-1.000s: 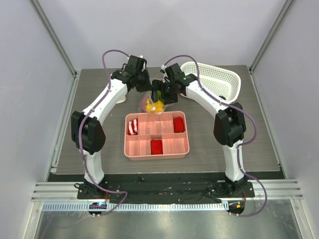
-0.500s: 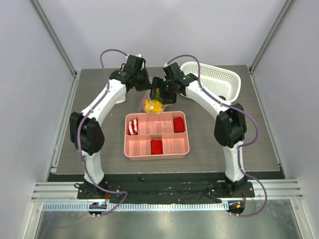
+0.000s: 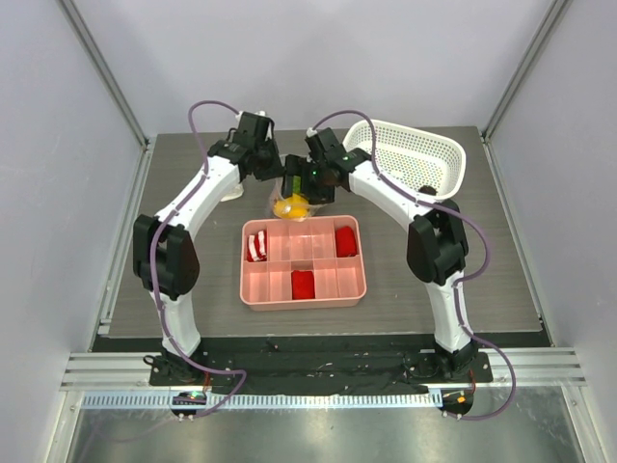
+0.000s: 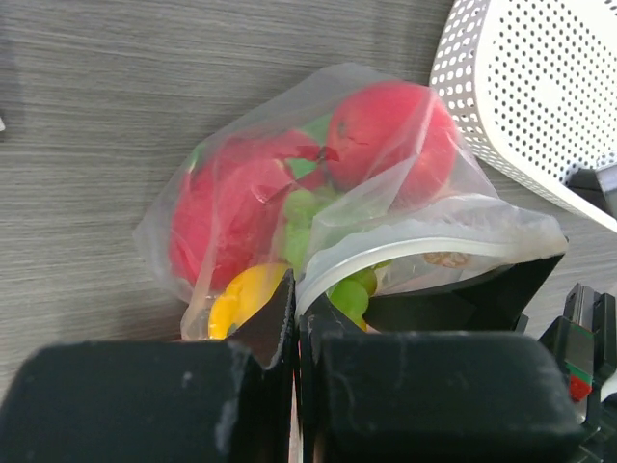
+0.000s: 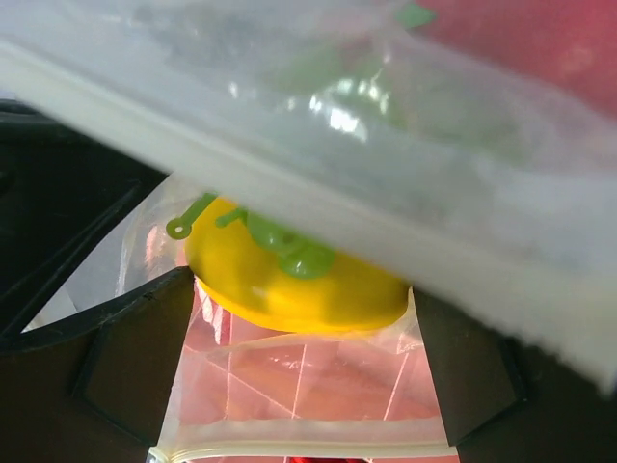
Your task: Open the zip-top bag and remove the fake food
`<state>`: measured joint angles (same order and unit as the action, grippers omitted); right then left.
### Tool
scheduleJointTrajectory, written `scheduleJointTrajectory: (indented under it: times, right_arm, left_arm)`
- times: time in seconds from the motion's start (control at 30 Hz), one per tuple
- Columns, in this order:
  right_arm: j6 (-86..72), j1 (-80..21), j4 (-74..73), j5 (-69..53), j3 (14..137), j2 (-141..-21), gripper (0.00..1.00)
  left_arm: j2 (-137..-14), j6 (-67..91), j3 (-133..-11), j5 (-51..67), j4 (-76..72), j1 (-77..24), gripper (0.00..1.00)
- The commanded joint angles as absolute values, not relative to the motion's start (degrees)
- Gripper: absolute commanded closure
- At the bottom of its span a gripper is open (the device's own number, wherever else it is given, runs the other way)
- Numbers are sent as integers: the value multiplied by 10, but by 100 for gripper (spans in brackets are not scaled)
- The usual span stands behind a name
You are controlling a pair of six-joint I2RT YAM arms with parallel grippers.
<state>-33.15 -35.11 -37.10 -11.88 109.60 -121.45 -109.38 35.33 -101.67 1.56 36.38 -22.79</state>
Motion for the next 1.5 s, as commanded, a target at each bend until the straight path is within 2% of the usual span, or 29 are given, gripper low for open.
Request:
scheduleJointTrajectory:
  times: [0.0, 0.2, 0.3, 0.33, 0.4, 0.43, 0.53, 0.6, 0.63, 0.73, 0.9, 0.97, 1.03, 1.1, 1.27, 1.47]
  right_arm:
    - [-349, -360, -336, -100, 1130, -1255, 1]
    - [-363, -368, -358, -68, 1150, -1276, 3]
    - [-379, -368, -338, -77, 1159, -1279, 18]
    - [-379, -368, -330, -80, 1165, -1286, 31]
    - [-374, -368, -330, -69, 1184, -1286, 39]
    - [-368, -368, -330, -57, 1188, -1284, 51]
    - [-347, -367, -330, -47, 1197, -1265, 70]
    - [-343, -357, -340, -42, 1207, -1254, 77]
    - [-339, -353, -354, -40, 1207, -1251, 85]
    - [-326, -338, -367, -26, 1195, -1231, 93]
    - [-318, -326, -352, -42, 1181, -1228, 93]
    - [-338, -327, -341, -39, 1178, -1227, 70]
    - [-349, -326, -340, -22, 1183, -1225, 54]
    - [-365, -325, -326, -26, 1183, -1228, 49]
    - [-364, -325, -305, -47, 1208, -1254, 40]
    - [-352, -326, -293, -57, 1247, -1294, 41]
  left_arm:
    - [-1070, 359, -1004, 25, 319, -228, 100]
    - [-1067, 355, -1000, 22, 323, -226, 100]
    - [-1066, 352, -1003, 28, 324, -226, 100]
    - [-1067, 351, -1005, 29, 326, -224, 100]
    - [-1069, 350, -1012, 32, 332, -222, 100]
    - [-1070, 348, -1017, 33, 334, -222, 100]
    - [-1070, 342, -1023, 37, 336, -220, 100]
    - [-1072, 336, -1027, 43, 337, -215, 100]
    - [-1072, 331, -1027, 42, 338, -214, 100]
    - [-1072, 322, -1028, 48, 346, -204, 100]
    - [-1078, 330, -1038, 88, 339, -193, 100]
    - [-1080, 356, -1037, 107, 324, -193, 100]
    - [-1080, 381, -1031, 127, 303, -194, 100]
    - [-1082, 391, -1027, 137, 288, -194, 100]
    - [-1089, 409, -1033, 150, 285, -195, 100]
    - [-1084, 414, -1019, 155, 279, -196, 100]
